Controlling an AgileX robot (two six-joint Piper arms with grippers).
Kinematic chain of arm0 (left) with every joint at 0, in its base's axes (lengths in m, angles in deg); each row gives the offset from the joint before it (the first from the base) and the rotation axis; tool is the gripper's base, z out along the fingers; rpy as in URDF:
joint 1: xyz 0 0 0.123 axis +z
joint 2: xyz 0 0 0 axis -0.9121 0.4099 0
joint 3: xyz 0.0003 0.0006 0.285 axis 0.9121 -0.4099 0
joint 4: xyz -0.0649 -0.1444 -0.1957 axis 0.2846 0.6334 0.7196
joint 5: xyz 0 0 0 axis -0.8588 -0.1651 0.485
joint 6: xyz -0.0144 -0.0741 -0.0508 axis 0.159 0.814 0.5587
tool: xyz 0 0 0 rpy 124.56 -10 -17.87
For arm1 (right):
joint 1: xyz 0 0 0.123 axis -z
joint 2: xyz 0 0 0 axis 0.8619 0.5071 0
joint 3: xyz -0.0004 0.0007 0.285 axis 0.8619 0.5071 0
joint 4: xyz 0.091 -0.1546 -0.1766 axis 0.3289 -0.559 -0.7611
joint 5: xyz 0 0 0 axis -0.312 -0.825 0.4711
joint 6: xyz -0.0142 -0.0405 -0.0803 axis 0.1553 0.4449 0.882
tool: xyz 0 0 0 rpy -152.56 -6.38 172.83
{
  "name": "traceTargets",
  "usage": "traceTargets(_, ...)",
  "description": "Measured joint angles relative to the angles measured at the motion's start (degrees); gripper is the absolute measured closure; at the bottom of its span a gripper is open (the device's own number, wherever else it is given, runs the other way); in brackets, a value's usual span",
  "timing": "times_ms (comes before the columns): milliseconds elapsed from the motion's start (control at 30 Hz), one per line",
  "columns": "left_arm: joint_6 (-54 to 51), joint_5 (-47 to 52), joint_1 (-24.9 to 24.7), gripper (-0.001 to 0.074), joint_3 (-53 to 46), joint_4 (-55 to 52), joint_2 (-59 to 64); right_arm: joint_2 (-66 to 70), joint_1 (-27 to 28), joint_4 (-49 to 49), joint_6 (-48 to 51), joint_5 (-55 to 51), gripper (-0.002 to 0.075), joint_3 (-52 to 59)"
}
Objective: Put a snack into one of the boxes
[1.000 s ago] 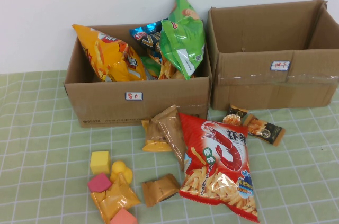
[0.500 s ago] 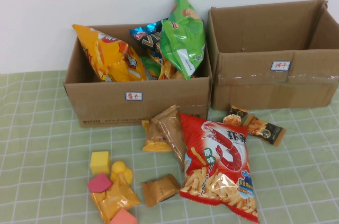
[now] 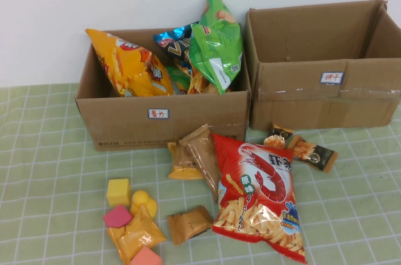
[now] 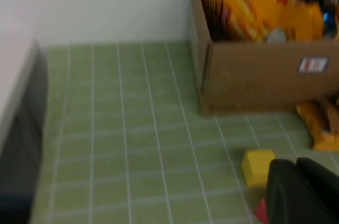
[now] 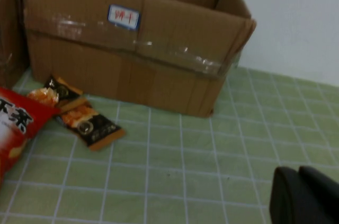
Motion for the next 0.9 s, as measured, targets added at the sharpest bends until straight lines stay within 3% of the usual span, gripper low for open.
traceTargets(200, -2.8, -1.1, 0.0, 0.0737, -2.6, 9.2, 12.3, 9.7, -0.6, 1.2, -0.3, 2.7, 0.0728, 0.4)
traceTargets(333, -19.4, 1.6, 0.0, 0.0737, -0.2, 22.9, 25.5, 13.9, -4.2, 1.6, -0.3, 2.9, 0.0728, 0.4)
traceTargets(533, -30.8, 4.6, -2.7, 0.0737, 5.8, 31.9, 39.3, 15.5, -6.8, 1.6, 0.6, 3.3, 0.0728, 0.4)
traceTargets(767, -26.1, 6.2, -13.0, 0.0734, 10.0, 29.2, 50.0, 15.6, -7.0, 1.6, 0.7, 3.5, 0.0728, 0.4)
traceTargets(900, -22.9, 4.5, -14.3, 0.0629, 10.1, 29.1, 53.7, 15.6, -7.0, 1.6, 0.8, 3.5, 0.0728, 0.4)
